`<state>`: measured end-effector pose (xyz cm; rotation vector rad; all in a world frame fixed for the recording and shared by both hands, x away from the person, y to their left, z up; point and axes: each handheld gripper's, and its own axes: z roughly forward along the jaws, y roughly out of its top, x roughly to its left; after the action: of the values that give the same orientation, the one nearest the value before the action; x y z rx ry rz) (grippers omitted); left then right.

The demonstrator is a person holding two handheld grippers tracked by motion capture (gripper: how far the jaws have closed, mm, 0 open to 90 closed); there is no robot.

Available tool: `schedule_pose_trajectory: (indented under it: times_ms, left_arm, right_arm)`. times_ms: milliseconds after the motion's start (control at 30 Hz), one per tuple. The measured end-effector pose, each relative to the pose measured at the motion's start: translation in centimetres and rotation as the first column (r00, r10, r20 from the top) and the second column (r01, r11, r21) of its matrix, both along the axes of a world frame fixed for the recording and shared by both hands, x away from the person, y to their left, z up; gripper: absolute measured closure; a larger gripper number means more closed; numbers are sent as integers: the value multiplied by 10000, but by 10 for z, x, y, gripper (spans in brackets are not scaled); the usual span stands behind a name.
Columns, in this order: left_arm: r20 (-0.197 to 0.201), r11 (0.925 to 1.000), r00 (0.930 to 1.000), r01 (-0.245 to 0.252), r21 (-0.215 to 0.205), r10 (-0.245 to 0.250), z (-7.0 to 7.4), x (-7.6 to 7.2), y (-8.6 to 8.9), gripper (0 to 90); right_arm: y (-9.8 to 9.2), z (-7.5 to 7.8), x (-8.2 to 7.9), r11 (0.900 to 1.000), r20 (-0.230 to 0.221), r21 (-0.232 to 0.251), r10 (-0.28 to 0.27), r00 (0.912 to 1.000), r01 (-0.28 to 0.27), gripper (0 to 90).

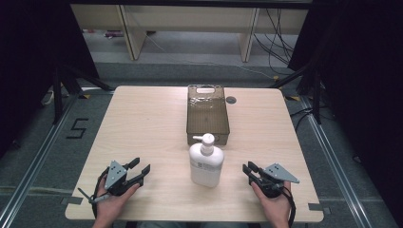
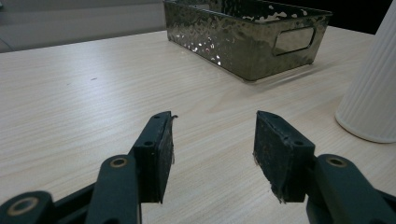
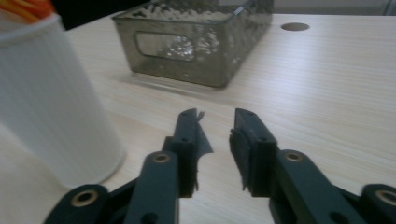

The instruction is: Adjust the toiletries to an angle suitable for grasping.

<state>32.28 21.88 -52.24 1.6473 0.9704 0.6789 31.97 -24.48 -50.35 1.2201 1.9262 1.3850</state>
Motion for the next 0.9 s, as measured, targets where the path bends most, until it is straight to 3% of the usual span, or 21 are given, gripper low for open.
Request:
schedule_pose_trajectory:
  times_ms: [100, 133, 233, 367, 400, 500, 533, 667, 700, 733, 900]
  left_arm:
    - [5, 10000, 10000, 7, 9, -7, 0, 0, 0, 471]
    - [8, 10000, 10000, -4, 12, 4, 0, 0, 0, 471]
    - [-16, 10000, 10000, -6, 12, 6, 0, 0, 0, 474]
    - [64, 9999, 10000, 47, -124, -46, -1, 1, 1, 476]
    - [-26, 10000, 10000, -1, -80, 1, 0, 1, 1, 477]
    - [-72, 10000, 10000, 13, -24, -13, 0, 1, 0, 478]
    - [-1, 9999, 10000, 87, -52, -87, 0, 2, 0, 478]
    - [-50, 10000, 10000, 47, 4, -47, 0, 1, 0, 478]
    - [-50, 10000, 10000, 47, 4, -47, 0, 1, 0, 479]
    - [-54, 10000, 10000, 52, -1, -52, 0, 1, 0, 478]
    - [-12, 10000, 10000, 84, -48, -84, 0, 1, 0, 479]
  right_arm:
    - [8, 6, -10, 9997, 67, -110, 228, 9997, -227, 873]
    - [11, 7, -13, 9994, 350, -144, 328, 9988, -323, 893]
    - [17, 11, -17, 9982, 465, -311, 527, 9975, -513, 900]
    - [26, 17, -26, 9961, 373, -139, 876, 9955, -872, 900]
    - [31, 21, -31, 9959, 694, -76, 905, 9935, -902, 900]
    - [36, 28, -38, 9947, 980, -186, 1024, 9899, -1010, 900]
    - [44, 34, -45, 9929, 1238, -12, 1181, 9852, -1189, 900]
    - [59, 44, -55, 9870, 1282, 127, 1575, 9792, -1604, 900]
    - [59, 44, -55, 9870, 1282, 127, 1575, 9792, -1604, 900]
    - [68, 49, -56, 9826, 1452, 110, 1821, 9725, -1856, 900]
    - [79, 55, -55, 9819, 1503, -95, 1883, 9705, -1890, 900]
